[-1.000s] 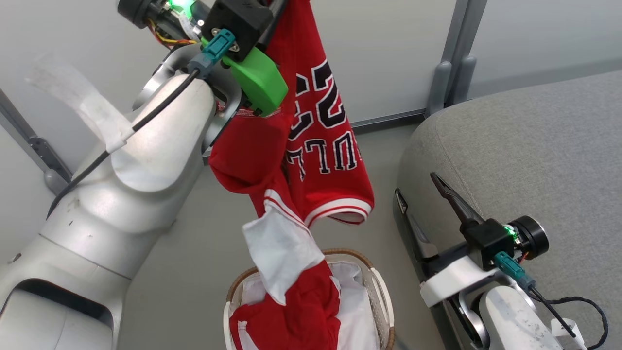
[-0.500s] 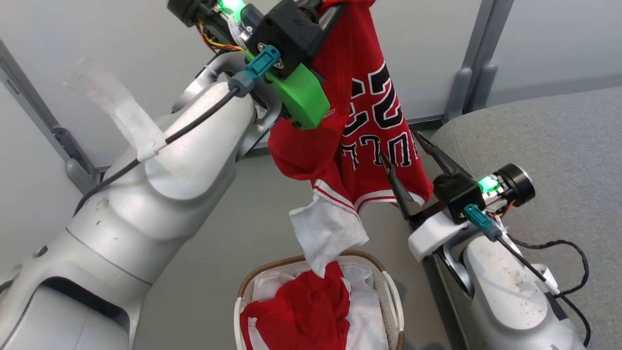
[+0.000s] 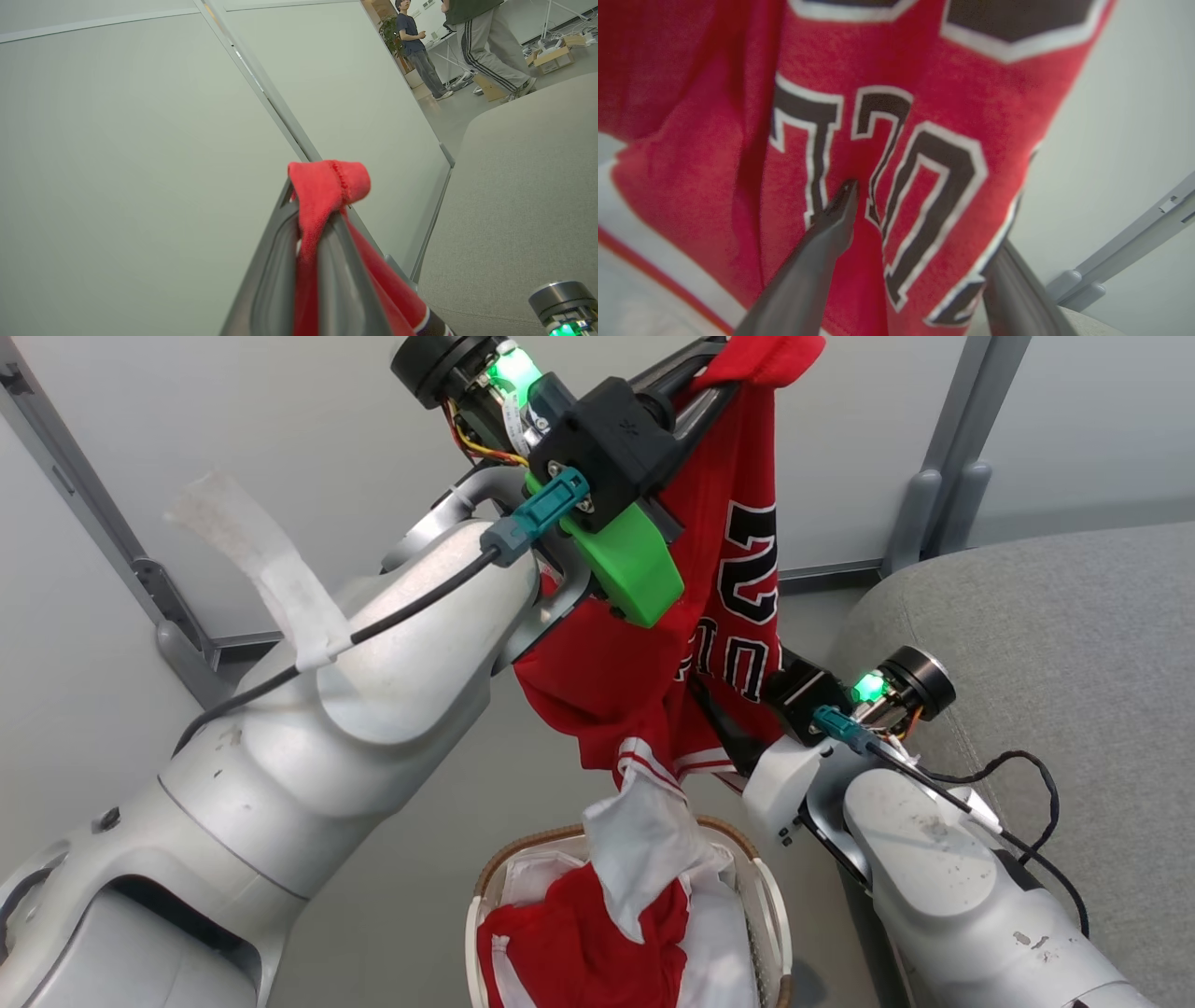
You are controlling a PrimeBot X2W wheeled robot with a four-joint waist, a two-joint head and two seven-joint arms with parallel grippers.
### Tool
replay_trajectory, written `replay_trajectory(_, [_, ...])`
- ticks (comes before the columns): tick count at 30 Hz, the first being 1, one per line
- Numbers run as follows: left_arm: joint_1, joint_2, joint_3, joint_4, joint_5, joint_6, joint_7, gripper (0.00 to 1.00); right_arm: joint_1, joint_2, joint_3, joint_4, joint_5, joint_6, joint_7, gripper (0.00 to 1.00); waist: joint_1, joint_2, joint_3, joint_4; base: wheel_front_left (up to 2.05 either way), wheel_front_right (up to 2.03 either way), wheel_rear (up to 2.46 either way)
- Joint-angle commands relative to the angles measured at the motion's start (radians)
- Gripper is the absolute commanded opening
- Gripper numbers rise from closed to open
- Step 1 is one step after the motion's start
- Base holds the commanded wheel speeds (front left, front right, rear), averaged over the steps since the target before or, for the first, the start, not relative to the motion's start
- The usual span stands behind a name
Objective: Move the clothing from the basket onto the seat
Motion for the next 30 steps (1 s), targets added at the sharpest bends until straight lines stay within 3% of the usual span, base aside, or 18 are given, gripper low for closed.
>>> replay_trajectory(1, [0.011, 0.002, -0.002, -0.006, -0.009, -0.002, -0.007, 0.0, -0.022, -0.015, 0.03, 0.024, 0.032, -0.001, -0.001, 0.4, 0.0001, 0.0, 0.0, 0.007, 0.0, 0.0, 0.0])
replay_trajectory(2, [0.016, 0.004, -0.004, -0.008, -0.015, -0.002, -0.008, 0.0, -0.031, -0.019, 0.055, 0.039, 0.058, -0.001, -0.001, 0.31, 0.0001, 0.0, 0.0, 0.009, 0.0, 0.0, 0.0])
replay_trajectory(3, [0.021, 0.008, -0.008, -0.009, -0.022, -0.002, -0.009, 0.0, -0.039, -0.022, 0.08, 0.051, 0.086, -0.001, -0.001, 0.06, 0.0001, 0.0, 0.0, 0.011, 0.0, 0.0, 0.0])
replay_trajectory(4, [0.025, 0.011, -0.008, -0.01, -0.027, -0.002, -0.01, 0.0, -0.045, -0.026, 0.096, 0.057, 0.104, -0.001, -0.001, 0.0, 0.0001, 0.0, -0.001, 0.012, 0.0, 0.0, 0.0])
replay_trajectory(11, [0.066, 0.034, 0.008, -0.005, -0.061, 0.004, -0.017, 0.0, -0.064, -0.056, 0.152, 0.054, 0.193, -0.001, -0.001, 0.0, 0.0001, 0.0, -0.006, 0.011, 0.0, 0.0, 0.0])
replay_trajectory(18, [0.152, 0.059, 0.05, 0.011, -0.113, 0.036, -0.022, 0.0, -0.054, -0.073, 0.109, 0.027, 0.203, -0.001, -0.001, 0.0, 0.0001, 0.0, -0.012, -0.001, 0.0, 0.0, 0.0])
replay_trajectory(19, [0.169, 0.06, 0.056, 0.015, -0.118, 0.043, -0.022, 0.11, -0.051, -0.075, 0.099, 0.024, 0.201, -0.001, -0.001, 0.0, 0.0001, 0.0, -0.013, -0.002, 0.0, 0.0, 0.0])
replay_trajectory(21, [0.216, 0.059, 0.068, 0.027, -0.135, 0.051, -0.025, 0.56, -0.044, -0.081, 0.076, 0.023, 0.198, -0.001, -0.001, 0.0, 0.0001, 0.0, -0.014, -0.005, 0.0, 0.0, 0.0])
replay_trajectory(22, [0.24, 0.06, 0.073, 0.036, -0.143, 0.056, -0.025, 0.93, -0.041, -0.084, 0.062, 0.021, 0.195, -0.001, -0.001, 0.0, 0.0001, 0.0, -0.014, -0.006, 0.0, 0.0, 0.0])
replay_trajectory(23, [0.261, 0.059, 0.076, 0.044, -0.148, 0.061, -0.024, 1.0, -0.04, -0.085, 0.052, 0.019, 0.191, -0.001, -0.001, 0.0, 0.0001, 0.0, -0.014, -0.007, 0.0, 0.0, 0.0])
replay_trajectory(30, [0.45, 0.042, 0.165, 0.045, -0.144, 0.087, -0.025, 1.0, -0.027, -0.101, -0.018, -0.019, 0.157, -0.001, -0.001, 0.0, 0.0001, 0.0, -0.009, -0.023, 0.0, 0.0, 0.0])
